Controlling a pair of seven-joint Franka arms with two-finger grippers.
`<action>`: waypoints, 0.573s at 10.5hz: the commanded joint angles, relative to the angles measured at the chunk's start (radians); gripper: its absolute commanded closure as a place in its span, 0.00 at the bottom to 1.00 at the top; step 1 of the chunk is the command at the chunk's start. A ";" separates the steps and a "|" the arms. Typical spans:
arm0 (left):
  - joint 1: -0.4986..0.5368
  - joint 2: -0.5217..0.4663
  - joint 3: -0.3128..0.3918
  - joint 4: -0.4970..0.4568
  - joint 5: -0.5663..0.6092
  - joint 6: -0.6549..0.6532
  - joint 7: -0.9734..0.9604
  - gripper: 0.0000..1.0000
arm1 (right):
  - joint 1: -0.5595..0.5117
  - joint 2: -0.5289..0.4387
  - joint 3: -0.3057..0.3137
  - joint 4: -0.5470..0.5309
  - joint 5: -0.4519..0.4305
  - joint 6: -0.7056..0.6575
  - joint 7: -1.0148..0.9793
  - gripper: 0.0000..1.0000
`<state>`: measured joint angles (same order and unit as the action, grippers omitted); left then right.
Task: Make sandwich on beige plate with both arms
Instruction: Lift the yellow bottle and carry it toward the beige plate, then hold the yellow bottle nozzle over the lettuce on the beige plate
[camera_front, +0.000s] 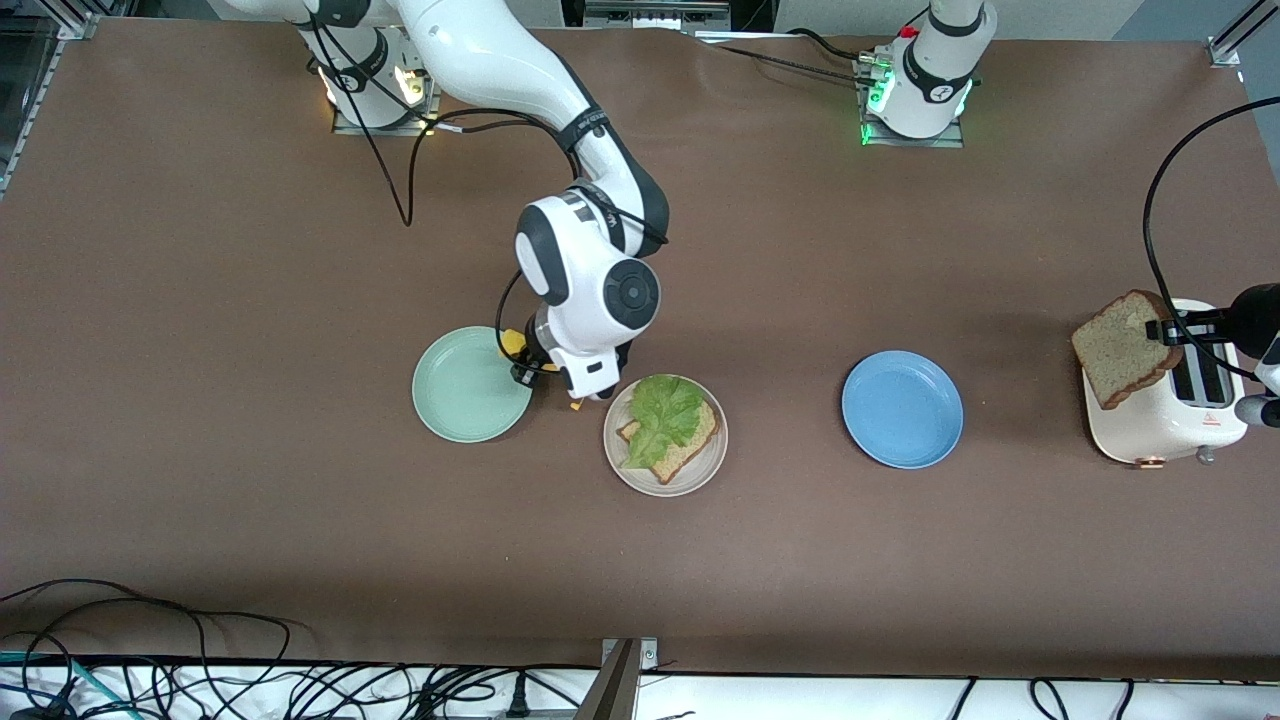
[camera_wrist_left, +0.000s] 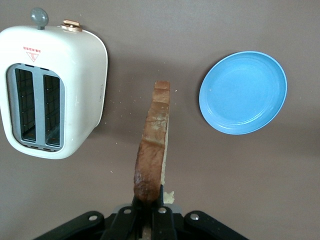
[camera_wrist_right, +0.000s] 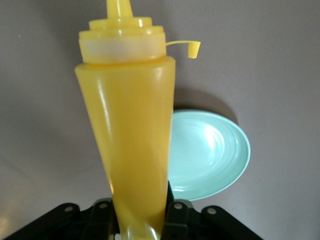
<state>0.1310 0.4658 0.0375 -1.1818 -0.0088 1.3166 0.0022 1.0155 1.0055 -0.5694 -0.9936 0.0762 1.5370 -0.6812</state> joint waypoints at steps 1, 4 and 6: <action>-0.005 -0.019 -0.004 -0.013 0.021 -0.007 -0.005 1.00 | 0.006 0.088 -0.030 0.108 -0.033 0.011 -0.006 1.00; -0.004 -0.019 -0.004 -0.012 0.021 -0.007 -0.001 1.00 | 0.017 0.113 -0.052 0.113 -0.033 0.034 -0.006 1.00; -0.004 -0.021 -0.002 -0.012 0.021 -0.007 -0.001 1.00 | 0.014 0.114 -0.056 0.118 -0.033 0.038 -0.011 1.00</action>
<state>0.1283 0.4658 0.0375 -1.1818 -0.0088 1.3166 0.0022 1.0242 1.0970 -0.5984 -0.9229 0.0583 1.5901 -0.6815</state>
